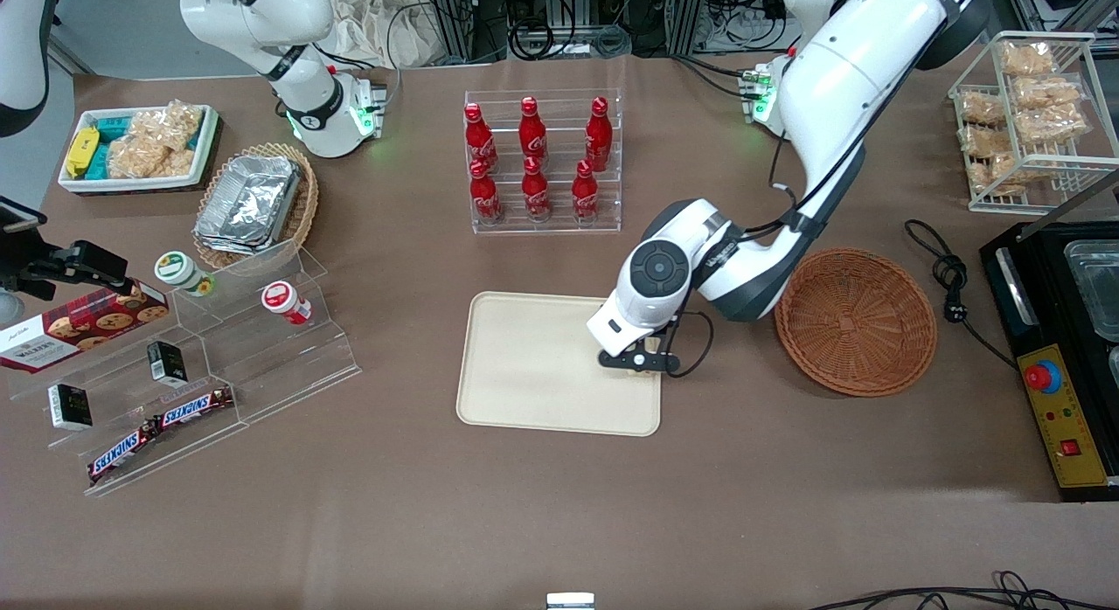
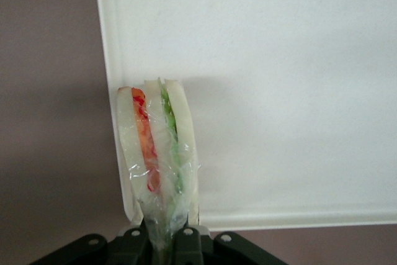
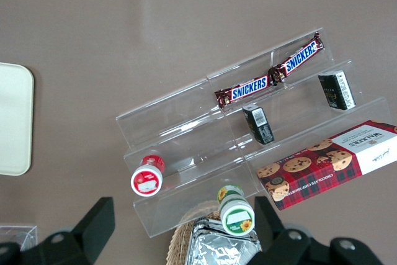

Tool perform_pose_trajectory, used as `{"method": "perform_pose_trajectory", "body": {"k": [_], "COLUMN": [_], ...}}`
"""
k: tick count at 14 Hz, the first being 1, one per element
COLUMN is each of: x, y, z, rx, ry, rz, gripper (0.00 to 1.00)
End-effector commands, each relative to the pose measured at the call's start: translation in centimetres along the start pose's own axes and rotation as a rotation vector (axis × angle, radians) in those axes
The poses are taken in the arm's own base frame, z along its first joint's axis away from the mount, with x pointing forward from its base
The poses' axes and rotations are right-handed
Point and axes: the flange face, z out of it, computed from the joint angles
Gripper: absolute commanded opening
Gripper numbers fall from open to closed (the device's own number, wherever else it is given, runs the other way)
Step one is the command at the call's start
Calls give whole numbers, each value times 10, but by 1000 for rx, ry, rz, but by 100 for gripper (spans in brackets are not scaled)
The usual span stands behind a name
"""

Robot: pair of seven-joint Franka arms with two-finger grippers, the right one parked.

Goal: Place sandwich from basket to tray
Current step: 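Carry the sandwich with the left gripper over the cream tray, then lower the sandwich onto the tray and open the left gripper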

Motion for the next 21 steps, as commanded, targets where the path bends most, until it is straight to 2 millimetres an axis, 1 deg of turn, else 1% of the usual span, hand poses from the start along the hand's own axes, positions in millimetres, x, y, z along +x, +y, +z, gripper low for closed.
{"method": "perform_pose_trajectory", "body": {"k": [1, 3, 5, 6, 7, 9, 10, 11, 12, 13, 14, 16, 17, 19, 21], "x": [14, 21, 23, 22, 22, 22, 22, 21, 20, 21, 23, 22, 22, 21, 7], "y": [1, -8, -7, -7, -7, -7, -7, -7, -9, -15, -19, -26, -34, -59, -89], "z": [3, 11, 15, 18, 19, 18, 18, 16, 14, 7, -8, -51, -74, -119, -166], "rx": [-6, 7, -3, -4, -4, -10, -12, -12, 4, 34, 56, 78, 90, 112, 161], "ry": [49, 64, 78, 74, 72, 64, 58, 55, 39, 11, -26, -88, -89, -68, -105], "rz": [21, 18, 22, 23, 21, -4, -22, -56, -94, -125, -146, -178, -187, -139, -77], "gripper": [14, 14, 15, 18, 25, 45, 64, 96, 99, 99, 99, 99, 99, 99, 98]}}
